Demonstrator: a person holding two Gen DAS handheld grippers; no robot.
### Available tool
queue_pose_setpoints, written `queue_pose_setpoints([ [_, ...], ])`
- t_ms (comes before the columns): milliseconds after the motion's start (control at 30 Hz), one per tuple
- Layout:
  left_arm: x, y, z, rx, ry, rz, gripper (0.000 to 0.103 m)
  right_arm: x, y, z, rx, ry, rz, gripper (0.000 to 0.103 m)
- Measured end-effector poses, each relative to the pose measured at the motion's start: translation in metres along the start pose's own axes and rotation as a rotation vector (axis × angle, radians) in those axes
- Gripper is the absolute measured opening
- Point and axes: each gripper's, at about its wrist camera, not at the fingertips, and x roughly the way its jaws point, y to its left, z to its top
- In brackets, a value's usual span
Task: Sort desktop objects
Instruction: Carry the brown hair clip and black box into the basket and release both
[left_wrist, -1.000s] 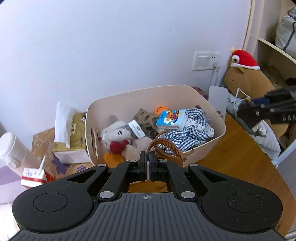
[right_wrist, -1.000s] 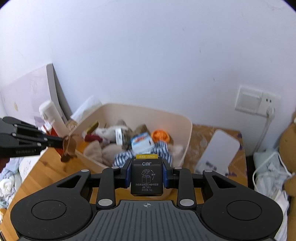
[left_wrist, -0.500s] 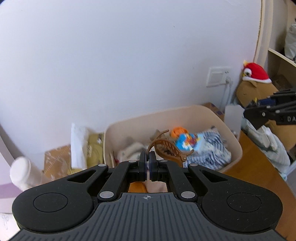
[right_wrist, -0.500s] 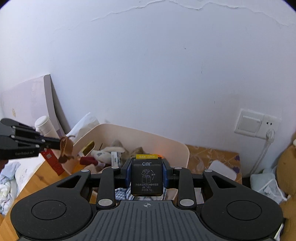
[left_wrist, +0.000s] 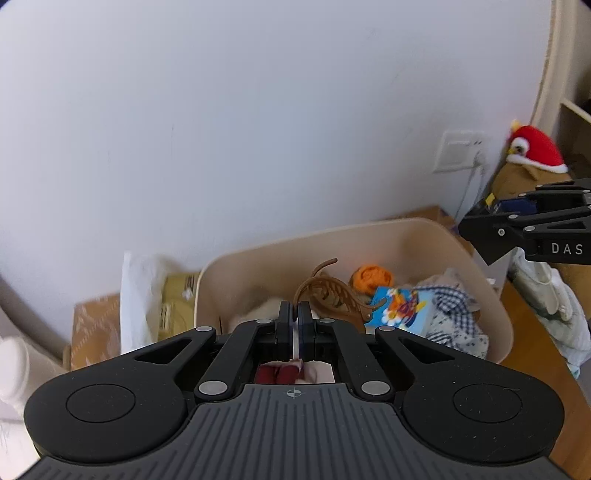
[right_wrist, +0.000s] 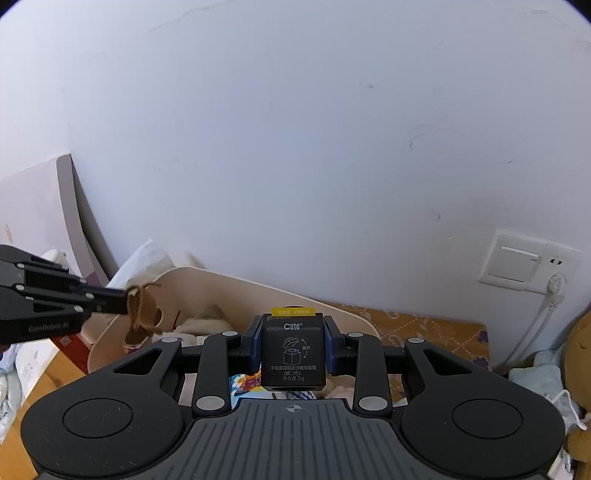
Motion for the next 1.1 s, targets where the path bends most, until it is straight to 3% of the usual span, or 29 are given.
queue_pose_setpoints([
  [433, 0.045, 0.007, -0.013, -0.057, 0.150, 0.017, 0.002, 0.055, 0.023, -0.012, -0.063, 0.121, 0.016, 0.030],
  [567, 0.047, 0.009, -0.016, -0.049, 0.154, 0.005, 0.006, 0.058, 0.027, -0.015, -0.083, 0.118, 0.007, 0.045],
  [600, 0.047, 0.011, -0.016, -0.054, 0.157, -0.007, 0.012, 0.057, 0.026, -0.017, -0.087, 0.119, 0.009, 0.047],
  [667, 0.046, 0.012, -0.015, -0.061, 0.155, -0.011, 0.036, 0.057, 0.029, -0.017, -0.102, 0.126, 0.006, 0.060],
  [700, 0.045, 0.012, -0.015, -0.063, 0.148, 0.001, 0.061, 0.055, 0.030, -0.018, -0.107, 0.125, 0.002, 0.064],
  [733, 0.043, 0.012, -0.015, -0.061, 0.134, 0.017, 0.076, 0.053, 0.030, -0.017, -0.107, 0.121, -0.004, 0.071],
  [800, 0.036, 0.010, -0.014, -0.055, 0.103, 0.038, 0.079, 0.049, 0.028, -0.016, -0.093, 0.115, -0.014, 0.081],
  [867, 0.036, 0.009, -0.013, -0.051, 0.117, 0.032, 0.079, 0.044, 0.027, -0.015, -0.063, 0.108, -0.022, 0.100],
  [900, 0.036, 0.008, -0.013, -0.045, 0.128, 0.031, 0.079, 0.041, 0.026, -0.015, -0.050, 0.110, -0.025, 0.103],
  [1100, 0.028, 0.002, -0.018, -0.030, 0.137, 0.049, 0.080, 0.025, 0.019, -0.012, 0.018, 0.124, -0.042, 0.103],
])
